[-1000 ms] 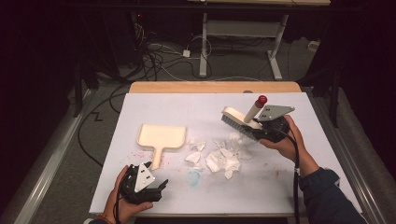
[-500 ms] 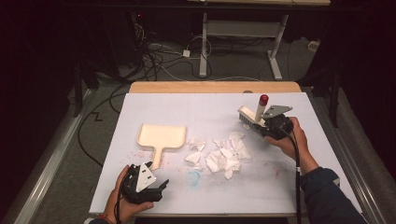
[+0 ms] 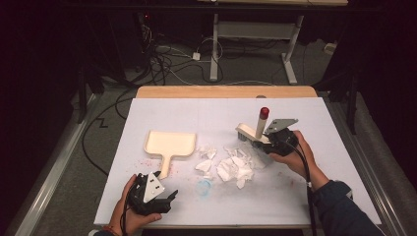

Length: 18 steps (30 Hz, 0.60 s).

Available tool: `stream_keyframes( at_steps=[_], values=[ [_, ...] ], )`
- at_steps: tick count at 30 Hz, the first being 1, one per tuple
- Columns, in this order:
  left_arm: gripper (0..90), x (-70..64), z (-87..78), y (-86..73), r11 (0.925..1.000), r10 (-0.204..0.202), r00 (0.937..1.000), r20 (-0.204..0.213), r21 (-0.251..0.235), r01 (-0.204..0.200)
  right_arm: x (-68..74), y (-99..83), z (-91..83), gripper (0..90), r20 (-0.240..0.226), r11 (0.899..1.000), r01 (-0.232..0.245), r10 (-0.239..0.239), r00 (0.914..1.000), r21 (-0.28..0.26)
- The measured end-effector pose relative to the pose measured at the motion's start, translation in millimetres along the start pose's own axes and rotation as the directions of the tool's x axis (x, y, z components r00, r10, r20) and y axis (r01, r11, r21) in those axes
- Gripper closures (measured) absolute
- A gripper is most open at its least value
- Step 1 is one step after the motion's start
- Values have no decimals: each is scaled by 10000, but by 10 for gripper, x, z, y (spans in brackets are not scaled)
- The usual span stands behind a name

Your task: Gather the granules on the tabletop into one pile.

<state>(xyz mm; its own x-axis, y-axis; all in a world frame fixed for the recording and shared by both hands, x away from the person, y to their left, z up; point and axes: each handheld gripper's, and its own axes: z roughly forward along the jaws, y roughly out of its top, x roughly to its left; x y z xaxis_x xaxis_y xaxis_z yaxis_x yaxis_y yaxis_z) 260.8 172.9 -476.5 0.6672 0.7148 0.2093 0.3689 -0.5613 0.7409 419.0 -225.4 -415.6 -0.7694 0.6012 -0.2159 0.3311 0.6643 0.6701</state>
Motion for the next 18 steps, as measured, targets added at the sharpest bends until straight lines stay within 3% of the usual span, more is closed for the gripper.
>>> stream_keyframes(
  at_steps=[4, 9, 14, 18],
  values=[
    [187, -1, -2, 3, 10000, 21, 10000, 29, -17, -21, 125, 38, -36, 682, -445, 9999, 49, -56, 9990, -147],
    [187, -3, -2, 5, 10000, 26, 10000, 34, -32, -26, 262, 69, -71, 682, -664, 9996, 42, -60, 9978, -262],
    [187, 0, -1, 11, 9998, 119, 9999, -52, -135, -120, 287, 94, -146, 682, -265, 9970, -332, 314, 9992, -694],
    [187, -5, 2, 10, 9998, 120, 9999, -82, -147, -121, 258, 101, -250, 682, -26, 9938, -370, 369, 9993, -1050]
  ],
)
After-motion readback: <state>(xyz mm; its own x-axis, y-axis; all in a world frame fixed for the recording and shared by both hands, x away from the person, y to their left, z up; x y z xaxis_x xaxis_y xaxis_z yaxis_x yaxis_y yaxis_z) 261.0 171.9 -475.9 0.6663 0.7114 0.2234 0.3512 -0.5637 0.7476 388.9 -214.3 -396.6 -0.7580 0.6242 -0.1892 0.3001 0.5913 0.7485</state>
